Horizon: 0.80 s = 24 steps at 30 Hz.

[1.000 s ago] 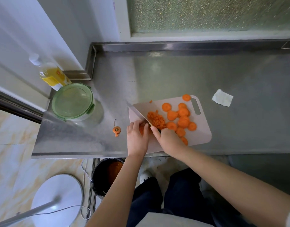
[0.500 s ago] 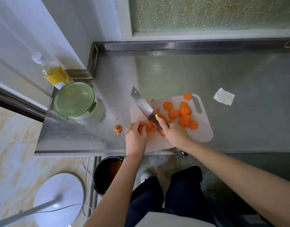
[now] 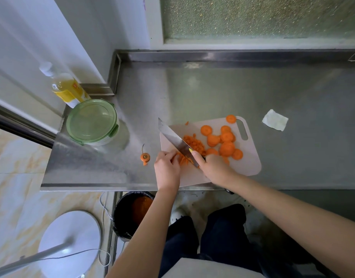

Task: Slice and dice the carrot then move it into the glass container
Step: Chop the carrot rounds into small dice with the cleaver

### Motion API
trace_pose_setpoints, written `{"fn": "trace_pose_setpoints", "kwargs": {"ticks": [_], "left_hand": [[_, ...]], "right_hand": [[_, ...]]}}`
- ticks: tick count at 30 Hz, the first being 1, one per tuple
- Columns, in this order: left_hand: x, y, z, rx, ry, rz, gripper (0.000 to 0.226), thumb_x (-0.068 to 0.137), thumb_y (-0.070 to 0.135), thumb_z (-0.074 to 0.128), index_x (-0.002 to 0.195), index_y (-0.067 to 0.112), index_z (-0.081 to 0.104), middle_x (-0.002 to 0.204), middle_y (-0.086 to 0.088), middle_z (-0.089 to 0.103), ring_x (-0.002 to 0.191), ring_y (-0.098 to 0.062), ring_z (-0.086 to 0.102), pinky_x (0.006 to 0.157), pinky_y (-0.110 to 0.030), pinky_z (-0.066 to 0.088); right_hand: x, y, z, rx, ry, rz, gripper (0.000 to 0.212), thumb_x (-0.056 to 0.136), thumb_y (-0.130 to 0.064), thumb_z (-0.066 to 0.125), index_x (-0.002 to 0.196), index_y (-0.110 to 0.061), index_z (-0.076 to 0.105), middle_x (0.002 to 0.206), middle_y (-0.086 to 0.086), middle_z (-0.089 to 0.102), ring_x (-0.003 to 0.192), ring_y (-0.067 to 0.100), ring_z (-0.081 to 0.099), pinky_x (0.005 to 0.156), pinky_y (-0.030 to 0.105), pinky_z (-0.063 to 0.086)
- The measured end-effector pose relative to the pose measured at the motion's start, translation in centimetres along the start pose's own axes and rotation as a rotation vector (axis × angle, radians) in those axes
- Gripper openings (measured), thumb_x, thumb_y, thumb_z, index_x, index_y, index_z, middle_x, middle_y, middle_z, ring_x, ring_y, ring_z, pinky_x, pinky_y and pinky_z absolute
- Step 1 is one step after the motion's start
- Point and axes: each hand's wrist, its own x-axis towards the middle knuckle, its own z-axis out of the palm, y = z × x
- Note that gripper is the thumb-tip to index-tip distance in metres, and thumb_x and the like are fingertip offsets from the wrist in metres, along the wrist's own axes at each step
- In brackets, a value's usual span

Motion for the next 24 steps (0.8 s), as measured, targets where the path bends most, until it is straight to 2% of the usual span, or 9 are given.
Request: {"fn": "trace_pose_setpoints", "kwargs": {"ticks": [4,8,12,14,17,21,24], "left_hand": [[-0.1,0.1,0.2,-0.012,0.051,-0.008,0.015,0.082,-0.005,0.063,0.090,0.000,0.074,0.084,-0.013,0.062,0.072,-0.015,0.051,0.067,-0.004,0.031],[-0.1,0.1,0.3,-0.024,0.054,-0.019,0.013,0.081,-0.006,0.064,0.087,-0.001,0.074,0.082,-0.013,0.063,0.070,-0.017,0.053,0.065,-0.007,0.032],[-0.1,0.4,0.2,-0.032,0.050,-0.030,0.011,0.082,-0.004,0.063,0.085,-0.001,0.074,0.080,-0.012,0.061,0.069,-0.015,0.050,0.062,0.000,0.033],[-0.1,0.3,0.2,-0.023,0.056,-0.021,0.010,0.081,-0.004,0.064,0.084,-0.001,0.074,0.080,-0.012,0.062,0.068,-0.014,0.050,0.062,0.002,0.033],[0.0,0.2,-0.1,-0.019,0.044,0.003,0.011,0.081,-0.004,0.066,0.088,-0.002,0.074,0.082,-0.012,0.062,0.071,-0.014,0.050,0.064,0.004,0.032],[0.1,0.0,-0.5,-0.034,0.003,0.021,0.014,0.082,-0.003,0.066,0.093,0.000,0.074,0.083,-0.002,0.059,0.073,-0.013,0.052,0.066,0.003,0.033],[0.4,-0.2,-0.7,-0.032,-0.024,0.033,0.014,0.084,0.001,0.064,0.093,0.003,0.074,0.085,-0.007,0.065,0.073,-0.016,0.056,0.065,-0.004,0.034]], "right_hand": [[0.1,-0.3,0.3,0.011,-0.042,0.062,0.066,0.099,-0.054,0.026,0.053,-0.009,0.042,0.055,0.007,0.048,0.059,0.025,0.049,0.058,0.031,0.038],[-0.2,-0.9,0.4,0.044,-0.074,0.038,0.048,0.098,-0.053,0.029,0.063,-0.021,0.035,0.068,0.003,0.045,0.067,0.022,0.047,0.065,0.033,0.041],[-0.4,-1.3,0.9,0.046,-0.078,0.048,0.048,0.097,-0.056,0.026,0.063,-0.022,0.035,0.065,-0.001,0.042,0.057,0.012,0.040,0.056,0.022,0.034],[-0.2,-1.6,1.1,0.035,-0.076,0.039,0.049,0.098,-0.055,0.026,0.064,-0.021,0.036,0.065,0.000,0.042,0.057,0.013,0.040,0.056,0.019,0.032],[0.1,-1.5,1.0,0.049,-0.059,0.041,0.049,0.097,-0.055,0.026,0.063,-0.021,0.036,0.065,0.001,0.043,0.061,0.019,0.043,0.057,0.020,0.034],[0.0,-1.8,0.6,0.026,-0.033,0.017,0.049,0.102,-0.045,0.026,0.058,-0.024,0.032,0.057,0.004,0.040,0.055,0.021,0.043,0.053,0.033,0.039],[0.2,-1.7,0.5,0.033,0.011,0.038,0.062,0.100,-0.050,0.027,0.054,-0.011,0.039,0.054,0.004,0.044,0.050,0.016,0.042,0.047,0.026,0.031]]}}
